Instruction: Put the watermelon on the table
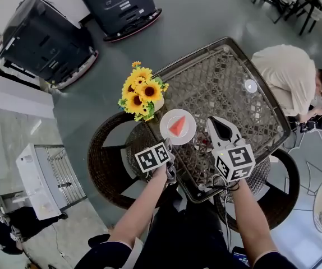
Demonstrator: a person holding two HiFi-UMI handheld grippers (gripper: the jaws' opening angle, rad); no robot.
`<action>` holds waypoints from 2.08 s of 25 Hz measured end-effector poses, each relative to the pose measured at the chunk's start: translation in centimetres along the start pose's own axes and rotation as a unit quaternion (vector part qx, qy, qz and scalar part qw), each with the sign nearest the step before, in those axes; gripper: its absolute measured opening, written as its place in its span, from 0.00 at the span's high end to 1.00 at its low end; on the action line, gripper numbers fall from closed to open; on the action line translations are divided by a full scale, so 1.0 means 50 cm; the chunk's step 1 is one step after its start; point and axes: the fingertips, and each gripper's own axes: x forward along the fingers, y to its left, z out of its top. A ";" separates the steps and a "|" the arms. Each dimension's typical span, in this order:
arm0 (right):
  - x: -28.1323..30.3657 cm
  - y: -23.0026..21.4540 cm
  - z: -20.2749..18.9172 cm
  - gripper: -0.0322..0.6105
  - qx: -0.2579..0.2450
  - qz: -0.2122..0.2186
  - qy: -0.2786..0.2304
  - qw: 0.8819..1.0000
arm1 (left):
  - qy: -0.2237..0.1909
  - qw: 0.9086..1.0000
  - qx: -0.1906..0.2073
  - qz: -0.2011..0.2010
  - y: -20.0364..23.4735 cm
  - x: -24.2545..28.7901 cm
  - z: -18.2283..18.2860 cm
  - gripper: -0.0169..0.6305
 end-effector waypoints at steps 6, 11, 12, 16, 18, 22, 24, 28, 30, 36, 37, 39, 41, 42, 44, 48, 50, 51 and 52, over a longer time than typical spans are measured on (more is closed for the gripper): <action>-0.011 0.022 0.009 0.95 0.002 0.000 -0.006 1.000 | -0.018 0.996 0.078 -0.033 -0.045 -0.050 0.013 0.84; -0.026 0.041 0.011 0.95 0.007 0.001 -0.007 1.000 | -0.057 0.985 0.154 -0.054 -0.089 -0.114 0.035 0.84; -0.029 0.047 0.012 0.95 0.009 0.002 -0.008 1.000 | -0.068 0.982 0.167 -0.063 -0.100 -0.129 0.040 0.84; -0.046 0.068 0.010 0.95 0.016 0.004 -0.013 1.000 | -0.114 0.965 0.210 -0.104 -0.150 -0.191 0.055 0.84; -0.052 0.075 0.014 0.95 0.020 0.006 -0.015 1.000 | -0.136 0.956 0.230 -0.123 -0.176 -0.224 0.068 0.85; -0.063 0.095 0.035 0.95 0.024 0.009 -0.025 0.999 | -0.172 0.933 0.279 -0.145 -0.225 -0.288 0.087 0.85; -0.071 0.109 0.053 0.95 0.023 0.013 -0.035 0.999 | -0.187 0.922 0.305 -0.151 -0.249 -0.320 0.092 0.90; -0.089 0.135 0.096 0.95 0.021 0.018 -0.056 0.998 | -0.209 0.905 0.328 -0.169 -0.289 -0.373 0.100 0.96; -0.094 0.149 0.112 0.95 0.018 0.019 -0.066 0.997 | -0.219 0.899 0.334 -0.181 -0.303 -0.391 0.105 0.96; -0.108 0.192 0.141 0.95 0.005 0.023 -0.077 0.997 | -0.249 0.881 0.339 -0.218 -0.332 -0.445 0.118 0.96; -0.112 0.198 0.144 0.95 0.001 0.024 -0.077 0.997 | -0.254 0.876 0.342 -0.224 -0.337 -0.455 0.119 0.96; -0.118 0.208 0.146 0.95 -0.005 0.027 -0.075 0.997 | -0.264 0.868 0.352 -0.230 -0.346 -0.470 0.119 0.96; -0.125 0.214 0.147 0.95 -0.008 0.028 -0.075 0.997 | -0.270 0.861 0.361 -0.233 -0.351 -0.481 0.118 0.96; -0.128 0.216 0.148 0.95 -0.009 0.029 -0.077 0.997 | -0.272 0.860 0.363 -0.235 -0.352 -0.484 0.118 0.96; -0.132 0.220 0.151 0.95 -0.011 0.030 -0.080 0.996 | -0.274 0.858 0.364 -0.238 -0.353 -0.491 0.120 0.96; -0.139 0.232 0.164 0.95 -0.013 0.030 -0.085 0.996 | -0.274 0.857 0.364 -0.242 -0.348 -0.504 0.123 0.96; -0.143 0.237 0.170 0.95 -0.014 0.029 -0.088 0.996 | -0.273 0.857 0.363 -0.244 -0.347 -0.508 0.122 0.96; -0.146 0.238 0.172 0.95 -0.015 0.029 -0.090 0.995 | -0.273 0.857 0.363 -0.245 -0.347 -0.510 0.121 0.96; -0.149 0.238 0.174 0.95 -0.016 0.029 -0.092 0.995 | -0.273 0.856 0.362 -0.247 -0.348 -0.511 0.119 0.96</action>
